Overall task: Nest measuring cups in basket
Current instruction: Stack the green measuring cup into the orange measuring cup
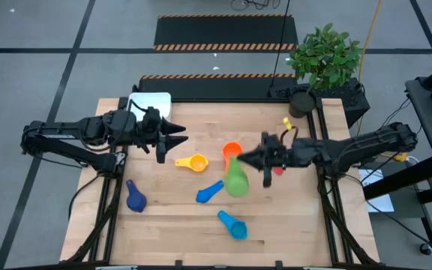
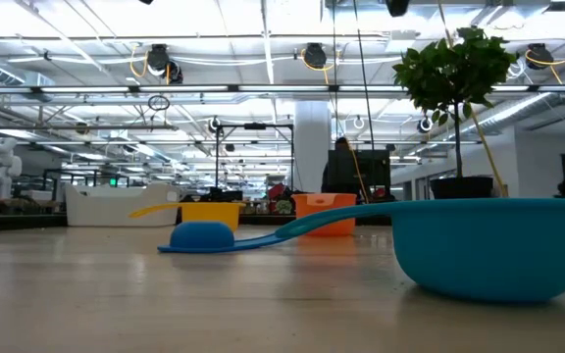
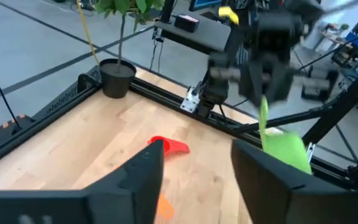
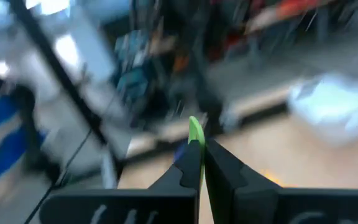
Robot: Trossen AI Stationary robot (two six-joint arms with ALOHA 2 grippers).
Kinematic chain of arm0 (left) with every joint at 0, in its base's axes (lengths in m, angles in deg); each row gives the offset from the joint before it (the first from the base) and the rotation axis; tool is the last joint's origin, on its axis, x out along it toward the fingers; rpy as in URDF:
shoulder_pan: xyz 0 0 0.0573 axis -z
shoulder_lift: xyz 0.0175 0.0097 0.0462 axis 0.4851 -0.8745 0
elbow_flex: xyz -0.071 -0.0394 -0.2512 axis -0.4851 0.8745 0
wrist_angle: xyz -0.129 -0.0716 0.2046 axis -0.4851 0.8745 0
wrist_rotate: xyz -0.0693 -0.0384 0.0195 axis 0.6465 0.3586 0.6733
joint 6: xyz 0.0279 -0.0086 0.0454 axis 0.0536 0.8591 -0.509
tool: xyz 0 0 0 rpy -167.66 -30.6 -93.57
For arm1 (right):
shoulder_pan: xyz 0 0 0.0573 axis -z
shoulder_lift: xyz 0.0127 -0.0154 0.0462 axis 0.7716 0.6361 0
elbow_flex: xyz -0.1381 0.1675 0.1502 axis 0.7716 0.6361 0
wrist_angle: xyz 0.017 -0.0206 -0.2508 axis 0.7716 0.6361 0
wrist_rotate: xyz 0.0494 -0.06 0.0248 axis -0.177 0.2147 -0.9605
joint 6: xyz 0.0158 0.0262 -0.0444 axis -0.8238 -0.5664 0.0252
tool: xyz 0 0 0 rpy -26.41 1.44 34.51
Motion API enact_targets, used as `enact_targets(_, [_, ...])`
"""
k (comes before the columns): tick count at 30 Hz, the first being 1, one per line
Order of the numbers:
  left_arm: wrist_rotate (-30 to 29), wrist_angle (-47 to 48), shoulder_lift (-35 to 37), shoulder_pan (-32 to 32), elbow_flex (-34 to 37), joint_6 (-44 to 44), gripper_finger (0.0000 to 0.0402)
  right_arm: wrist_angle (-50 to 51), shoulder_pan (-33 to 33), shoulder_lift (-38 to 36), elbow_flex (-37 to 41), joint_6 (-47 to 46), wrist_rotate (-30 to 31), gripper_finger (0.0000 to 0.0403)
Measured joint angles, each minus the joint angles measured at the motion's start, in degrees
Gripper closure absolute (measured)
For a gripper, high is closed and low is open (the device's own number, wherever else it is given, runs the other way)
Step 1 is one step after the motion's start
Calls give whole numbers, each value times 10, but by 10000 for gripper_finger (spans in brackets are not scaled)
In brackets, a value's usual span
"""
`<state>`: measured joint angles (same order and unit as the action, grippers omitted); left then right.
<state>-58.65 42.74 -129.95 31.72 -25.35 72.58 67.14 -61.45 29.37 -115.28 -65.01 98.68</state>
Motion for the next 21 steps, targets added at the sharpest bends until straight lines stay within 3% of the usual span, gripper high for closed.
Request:
enact_targets(5, [-1,0,0,-3,0,4,161,-104,26,3,0,89,85,403])
enact_targets(9, [-2,0,0,-11,0,27,154,-125,50,6,0,195,128,403])
enact_targets(21, [7,-24,0,-46,0,164,158,-143,114,5,0,377,81,403])
